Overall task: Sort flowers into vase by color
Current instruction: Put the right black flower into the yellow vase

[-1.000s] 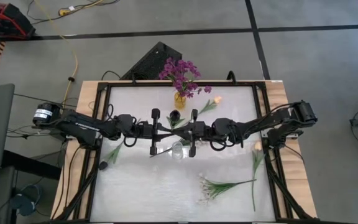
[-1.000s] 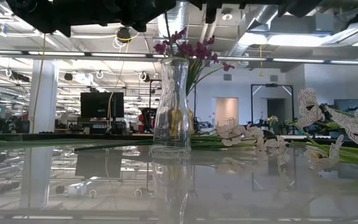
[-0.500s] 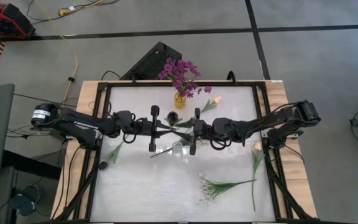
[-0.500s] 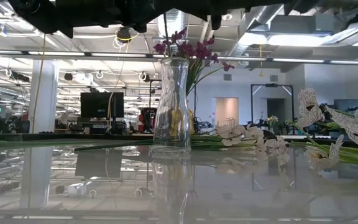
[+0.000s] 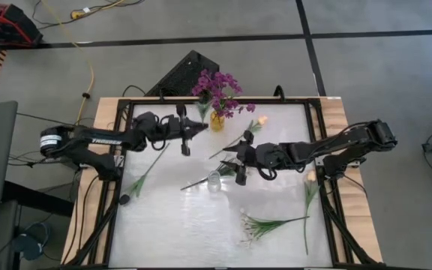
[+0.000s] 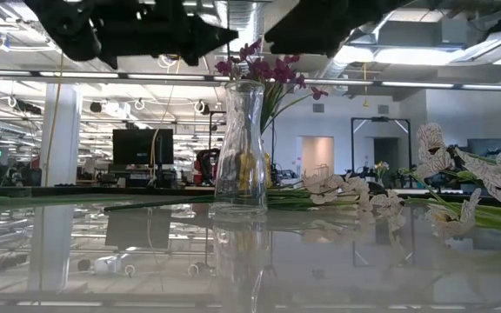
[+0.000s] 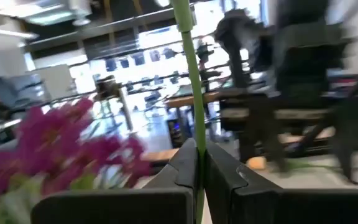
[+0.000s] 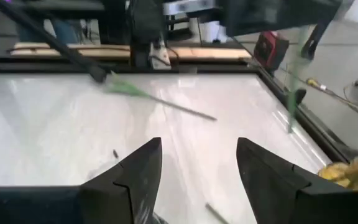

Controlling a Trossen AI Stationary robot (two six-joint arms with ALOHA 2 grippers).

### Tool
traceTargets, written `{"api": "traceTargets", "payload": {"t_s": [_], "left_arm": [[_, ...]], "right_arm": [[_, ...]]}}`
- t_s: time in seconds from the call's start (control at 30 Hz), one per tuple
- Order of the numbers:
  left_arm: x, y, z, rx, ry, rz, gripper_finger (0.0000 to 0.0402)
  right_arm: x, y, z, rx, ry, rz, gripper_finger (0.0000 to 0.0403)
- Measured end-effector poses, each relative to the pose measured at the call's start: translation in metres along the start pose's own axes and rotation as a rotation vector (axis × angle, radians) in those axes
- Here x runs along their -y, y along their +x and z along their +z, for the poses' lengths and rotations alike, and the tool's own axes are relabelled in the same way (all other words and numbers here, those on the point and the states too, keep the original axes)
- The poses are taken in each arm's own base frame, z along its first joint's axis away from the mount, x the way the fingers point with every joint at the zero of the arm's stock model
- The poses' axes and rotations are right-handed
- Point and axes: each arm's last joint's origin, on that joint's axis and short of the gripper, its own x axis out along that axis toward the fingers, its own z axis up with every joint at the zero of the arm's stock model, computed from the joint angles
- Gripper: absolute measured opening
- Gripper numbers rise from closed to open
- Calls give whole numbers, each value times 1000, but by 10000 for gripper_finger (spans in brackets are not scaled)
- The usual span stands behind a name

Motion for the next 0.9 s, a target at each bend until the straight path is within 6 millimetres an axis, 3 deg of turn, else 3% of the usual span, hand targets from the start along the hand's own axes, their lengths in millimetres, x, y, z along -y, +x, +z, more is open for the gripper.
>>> {"api": "traceTargets", "payload": {"t_s": [0.23,0.37,0.53,0.67,0.9], "left_arm": [[-31,8,-37,78,-9,157,0],[-39,9,-55,191,-37,212,0],[-45,15,-79,140,-51,278,0],[-46,21,-89,116,-56,273,0],[-46,23,-82,142,-46,263,0]], "right_arm": [[-8,-5,-7,-63,-42,-68,226],[-14,-8,-11,-87,-65,-101,220],[-16,-11,-15,-125,-77,-150,216],[-15,-11,-18,-141,-88,-183,214],[-14,-11,-21,-160,-77,-190,214]]}}
